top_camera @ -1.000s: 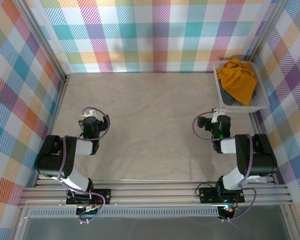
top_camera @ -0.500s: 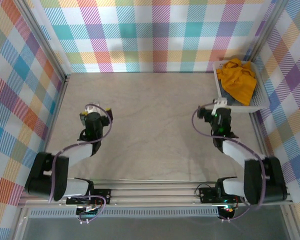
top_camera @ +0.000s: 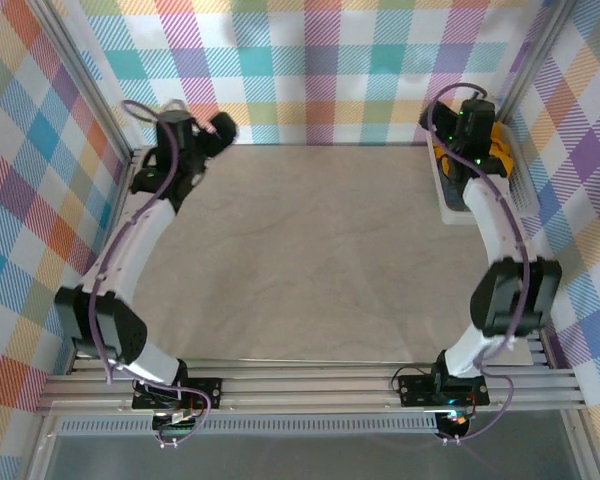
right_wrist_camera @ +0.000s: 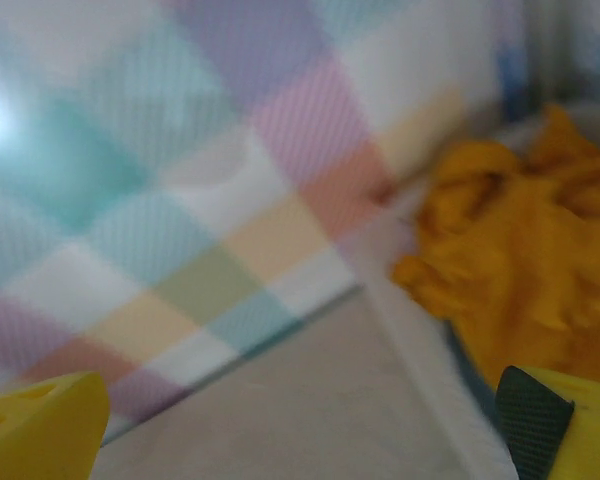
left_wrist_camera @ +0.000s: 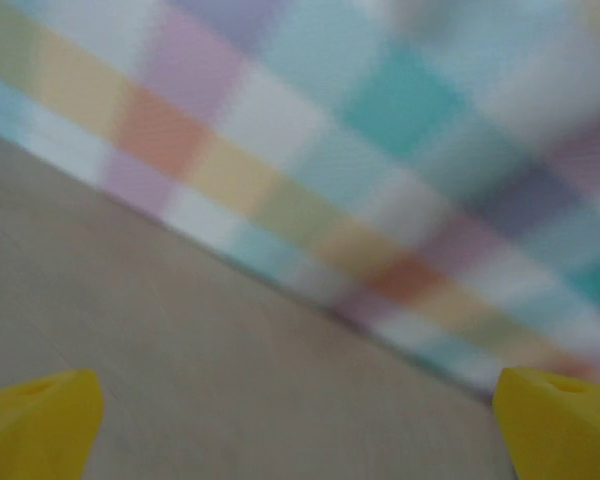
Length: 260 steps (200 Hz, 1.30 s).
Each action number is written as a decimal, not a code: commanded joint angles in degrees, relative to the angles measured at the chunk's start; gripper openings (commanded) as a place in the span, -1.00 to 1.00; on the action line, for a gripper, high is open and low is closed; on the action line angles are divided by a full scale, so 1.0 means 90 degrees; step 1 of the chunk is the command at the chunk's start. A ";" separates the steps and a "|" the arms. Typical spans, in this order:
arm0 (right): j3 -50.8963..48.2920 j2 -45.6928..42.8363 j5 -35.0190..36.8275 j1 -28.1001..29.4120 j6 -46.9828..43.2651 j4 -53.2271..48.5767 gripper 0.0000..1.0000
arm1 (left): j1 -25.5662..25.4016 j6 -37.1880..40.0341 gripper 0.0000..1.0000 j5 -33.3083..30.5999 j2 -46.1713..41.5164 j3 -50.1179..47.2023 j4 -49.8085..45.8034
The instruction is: Fold and stack the t-shirts
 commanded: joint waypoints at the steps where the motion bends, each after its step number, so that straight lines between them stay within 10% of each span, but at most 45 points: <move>1: 0.0763 0.0895 0.0036 -0.0639 0.0837 -0.0667 0.99 | -0.0627 -0.0150 1.00 0.1705 0.0061 0.0248 -0.0411; 92: 0.3200 0.3872 -0.0384 -0.1048 0.1083 -0.0981 0.80 | -0.1449 -0.0177 0.97 0.2191 -0.0602 -0.0066 -0.0468; 163: 0.2323 0.3242 -0.0281 -0.0986 0.1112 -0.0074 -1.00 | -0.1448 0.0068 0.98 0.2065 -0.0799 0.0322 -0.0744; 260: 0.0646 0.0192 0.0405 0.0142 0.0400 0.2055 -1.00 | -0.1451 0.0029 0.98 0.1799 -0.0493 0.0052 -0.0750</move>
